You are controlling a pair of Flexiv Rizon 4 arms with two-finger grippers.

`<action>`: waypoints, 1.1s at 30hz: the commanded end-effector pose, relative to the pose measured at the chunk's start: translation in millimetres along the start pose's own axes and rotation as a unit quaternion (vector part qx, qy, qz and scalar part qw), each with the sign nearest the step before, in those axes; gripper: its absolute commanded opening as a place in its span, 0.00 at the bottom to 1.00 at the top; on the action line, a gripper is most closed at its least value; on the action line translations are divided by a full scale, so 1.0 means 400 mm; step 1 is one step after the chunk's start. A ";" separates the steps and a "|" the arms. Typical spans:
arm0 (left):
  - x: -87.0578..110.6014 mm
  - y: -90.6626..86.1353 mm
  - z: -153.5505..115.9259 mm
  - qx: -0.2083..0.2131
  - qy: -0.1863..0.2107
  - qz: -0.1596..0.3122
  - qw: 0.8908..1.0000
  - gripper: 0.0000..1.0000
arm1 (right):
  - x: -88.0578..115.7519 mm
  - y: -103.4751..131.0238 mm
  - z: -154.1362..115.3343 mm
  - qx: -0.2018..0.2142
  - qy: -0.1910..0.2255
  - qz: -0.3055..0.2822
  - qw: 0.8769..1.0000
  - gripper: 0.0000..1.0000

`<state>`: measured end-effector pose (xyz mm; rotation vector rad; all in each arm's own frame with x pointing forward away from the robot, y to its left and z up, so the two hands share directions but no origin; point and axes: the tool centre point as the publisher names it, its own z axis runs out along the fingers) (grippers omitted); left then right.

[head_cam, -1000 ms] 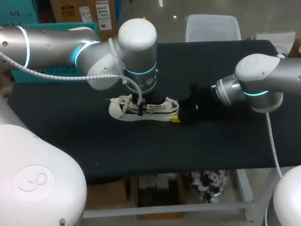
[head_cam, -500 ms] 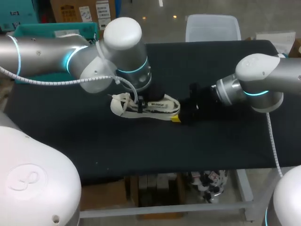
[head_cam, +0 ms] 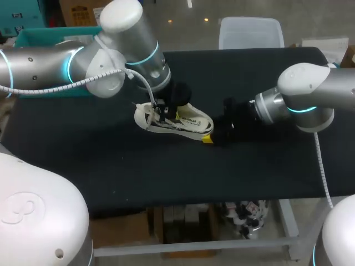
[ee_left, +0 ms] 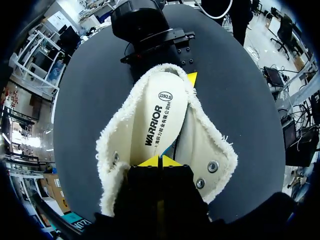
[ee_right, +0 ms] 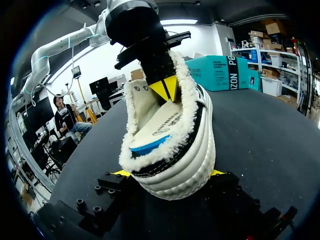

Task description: Open the shoe tongue, take the insole out of the shoe, put the insole back into the shoe, and pack the shoe into the shoebox

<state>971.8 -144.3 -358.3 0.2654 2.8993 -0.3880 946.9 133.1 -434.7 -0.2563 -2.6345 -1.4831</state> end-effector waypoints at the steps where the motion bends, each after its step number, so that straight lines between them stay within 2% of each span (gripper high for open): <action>1: -0.009 -0.004 -0.010 0.021 0.016 0.006 1.000 0.00 | -0.005 -0.027 0.018 -0.002 0.005 0.000 1.000 0.00; 5: -0.009 -0.017 -0.023 0.033 0.024 0.010 0.999 0.00 | -0.005 -0.027 0.018 -0.002 0.005 0.000 1.000 0.00; 15: -0.025 -0.039 -0.074 0.095 0.043 0.023 0.994 0.00 | -0.005 -0.027 0.018 -0.002 0.005 0.000 1.000 0.00; 29: -0.025 -0.068 -0.117 0.169 0.073 0.057 0.981 0.00 | -0.005 -0.027 0.018 -0.002 0.005 0.000 1.000 0.00; 33: -0.012 -0.087 -0.101 0.139 0.062 0.065 0.986 0.00 | -0.005 -0.027 0.018 -0.002 0.005 0.000 1.000 0.00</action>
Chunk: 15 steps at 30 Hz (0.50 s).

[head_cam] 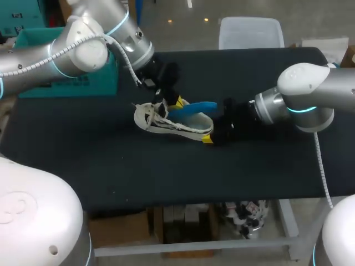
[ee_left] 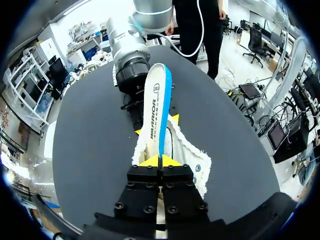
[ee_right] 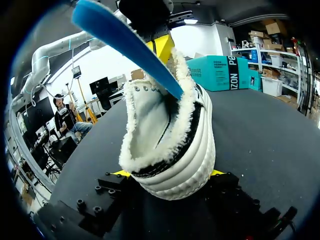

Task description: Open the shoe tongue, take the insole out of the shoe, put the insole back into the shoe, and pack the shoe into the shoebox

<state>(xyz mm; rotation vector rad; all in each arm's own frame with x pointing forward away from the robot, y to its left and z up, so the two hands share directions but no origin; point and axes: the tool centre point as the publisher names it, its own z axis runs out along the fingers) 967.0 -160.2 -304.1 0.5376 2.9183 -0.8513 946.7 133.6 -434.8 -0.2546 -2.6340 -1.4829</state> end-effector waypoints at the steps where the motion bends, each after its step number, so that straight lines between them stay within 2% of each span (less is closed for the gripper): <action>1: 0.010 -0.010 0.035 -0.033 -0.006 0.003 0.999 0.00 | -0.006 -0.027 0.017 -0.002 0.004 0.000 1.000 0.00; 5: 0.007 -0.003 0.072 -0.042 0.004 -0.005 0.999 0.00 | -0.006 -0.027 0.017 -0.002 0.004 0.000 1.000 0.00; 12: 0.004 -0.001 0.091 -0.044 0.010 -0.008 0.999 0.02 | -0.006 -0.027 0.017 -0.002 0.004 0.000 1.000 0.00; 13: 0.004 -0.001 0.091 -0.045 0.010 -0.007 0.999 0.21 | -0.006 -0.027 0.017 -0.002 0.004 0.000 1.000 0.00; 15: 0.006 -0.002 0.091 -0.046 0.009 -0.006 0.999 0.34 | -0.006 -0.027 0.017 -0.002 0.004 0.000 1.000 0.00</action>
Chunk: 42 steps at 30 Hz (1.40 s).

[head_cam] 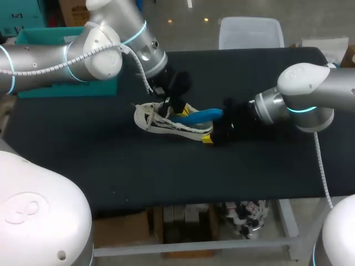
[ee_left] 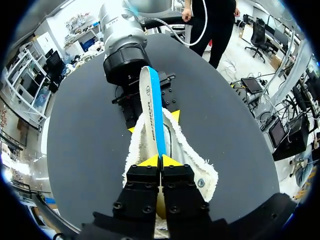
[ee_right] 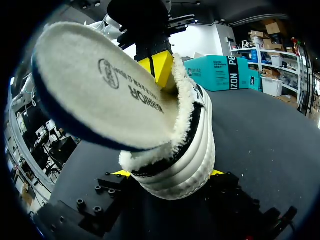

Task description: Open the shoe tongue, take the insole out of the shoe, put the insole back into the shoe, and pack the shoe into the shoebox

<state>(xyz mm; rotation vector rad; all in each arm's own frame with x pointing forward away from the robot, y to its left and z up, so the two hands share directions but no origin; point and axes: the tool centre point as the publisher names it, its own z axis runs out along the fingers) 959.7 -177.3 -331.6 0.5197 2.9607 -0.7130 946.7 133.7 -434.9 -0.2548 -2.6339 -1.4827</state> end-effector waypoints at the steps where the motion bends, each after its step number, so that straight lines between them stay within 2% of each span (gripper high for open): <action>1: -0.006 0.002 0.008 0.002 0.001 0.003 1.000 0.40 | -0.006 -0.027 0.016 -0.002 0.004 0.000 1.000 0.00; 3: -0.004 0.001 0.004 0.004 0.000 0.006 1.000 0.44 | -0.006 -0.027 0.016 -0.002 0.004 0.000 1.000 0.00; 8: 0.009 -0.003 0.000 0.014 0.002 0.022 1.000 0.43 | -0.006 -0.027 0.016 -0.002 0.004 0.000 1.000 0.00; 12: 0.028 -0.012 0.001 0.020 0.006 0.047 0.999 0.50 | -0.006 -0.027 0.016 -0.002 0.004 0.000 1.000 0.00; 14: 0.041 -0.020 0.006 0.016 0.004 0.066 0.998 0.58 | -0.006 -0.027 0.016 -0.002 0.004 0.000 1.000 0.00; 20: 0.068 -0.032 0.011 0.016 0.005 0.094 0.995 0.60 | -0.006 -0.027 0.016 -0.002 0.004 0.000 1.000 0.00; 23: 0.081 -0.045 0.011 0.015 0.002 0.107 0.994 0.65 | -0.006 -0.027 0.016 -0.002 0.004 0.000 1.000 0.00; 26: 0.085 -0.056 0.025 0.005 -0.003 0.111 0.994 0.63 | -0.006 -0.027 0.016 -0.002 0.004 0.000 1.000 0.00; 29: 0.075 -0.064 0.038 -0.003 -0.006 0.111 0.994 0.53 | -0.006 -0.027 0.016 -0.002 0.004 0.000 1.000 0.00; 35: 0.046 -0.068 0.059 -0.003 -0.004 0.106 0.994 0.49 | -0.006 -0.027 0.016 -0.002 0.004 0.000 1.000 0.00; 42: 0.036 -0.065 0.086 -0.007 -0.004 0.108 0.994 0.49 | -0.006 -0.027 0.016 -0.002 0.004 0.000 1.000 0.00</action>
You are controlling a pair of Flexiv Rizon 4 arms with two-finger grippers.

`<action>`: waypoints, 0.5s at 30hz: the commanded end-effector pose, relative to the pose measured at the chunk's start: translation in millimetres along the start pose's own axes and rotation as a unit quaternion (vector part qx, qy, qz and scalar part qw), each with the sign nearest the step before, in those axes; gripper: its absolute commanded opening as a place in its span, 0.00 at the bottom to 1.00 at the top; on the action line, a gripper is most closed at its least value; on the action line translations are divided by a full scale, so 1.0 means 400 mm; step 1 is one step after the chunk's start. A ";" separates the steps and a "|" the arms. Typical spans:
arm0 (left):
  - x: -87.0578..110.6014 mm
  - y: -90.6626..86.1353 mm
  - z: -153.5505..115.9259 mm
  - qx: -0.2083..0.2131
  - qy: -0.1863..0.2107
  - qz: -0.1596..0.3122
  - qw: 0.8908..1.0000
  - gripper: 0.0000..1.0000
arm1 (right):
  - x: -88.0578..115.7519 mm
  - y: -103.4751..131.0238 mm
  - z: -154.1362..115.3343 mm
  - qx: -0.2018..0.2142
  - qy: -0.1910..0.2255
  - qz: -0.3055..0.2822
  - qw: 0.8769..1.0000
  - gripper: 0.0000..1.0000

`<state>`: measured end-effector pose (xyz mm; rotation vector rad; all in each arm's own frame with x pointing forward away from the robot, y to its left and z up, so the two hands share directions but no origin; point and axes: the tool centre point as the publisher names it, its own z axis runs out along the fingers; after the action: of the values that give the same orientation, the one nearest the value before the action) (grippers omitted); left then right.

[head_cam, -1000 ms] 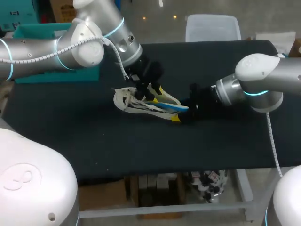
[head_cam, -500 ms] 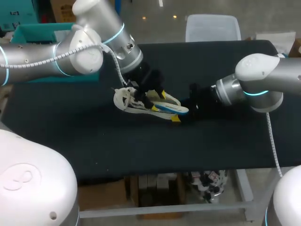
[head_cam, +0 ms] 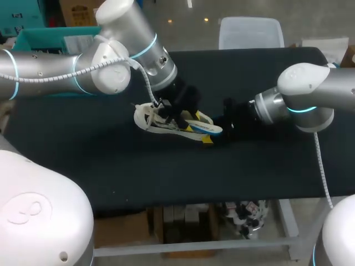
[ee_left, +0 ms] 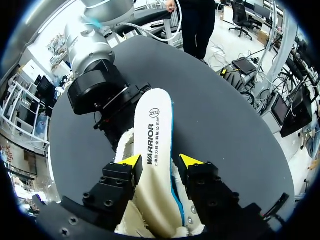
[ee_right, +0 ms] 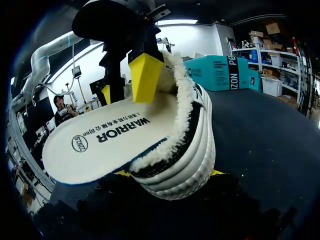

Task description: Open the shoe tongue, take the insole out of the shoe, put the insole back into the shoe, and pack the shoe into the shoebox

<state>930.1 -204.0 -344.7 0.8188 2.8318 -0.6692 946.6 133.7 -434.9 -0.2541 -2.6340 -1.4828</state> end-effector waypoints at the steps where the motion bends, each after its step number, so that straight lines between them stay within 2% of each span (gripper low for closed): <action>1: -0.018 0.006 0.027 0.001 0.003 -0.002 1.000 0.49 | -0.006 -0.027 0.016 -0.002 0.004 0.001 1.000 0.00; 4: -0.022 0.006 0.034 0.002 0.002 -0.004 1.000 0.50 | -0.006 -0.027 0.016 -0.002 0.004 0.001 1.000 0.00; 6: -0.027 0.005 0.038 0.003 0.002 -0.007 1.000 0.44 | -0.006 -0.027 0.016 -0.002 0.004 0.001 1.000 0.00; 7: -0.030 0.006 0.039 0.004 0.002 -0.010 1.000 0.35 | -0.006 -0.027 0.016 -0.002 0.004 0.001 1.000 0.00; 8: -0.034 0.008 0.038 0.006 0.002 -0.013 1.000 0.13 | -0.006 -0.027 0.016 -0.002 0.004 0.001 1.000 0.00; 9: -0.036 0.010 0.035 0.008 0.003 -0.014 1.000 0.00 | -0.006 -0.027 0.016 -0.002 0.004 0.001 1.000 0.00; 15: -0.037 0.012 -0.009 0.037 -0.001 -0.010 0.999 0.00 | -0.006 -0.027 0.016 -0.002 0.004 0.001 1.000 0.00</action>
<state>943.7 -214.8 -344.7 0.7875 2.8390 -0.7434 946.6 133.7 -435.0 -0.2541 -2.6340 -1.4827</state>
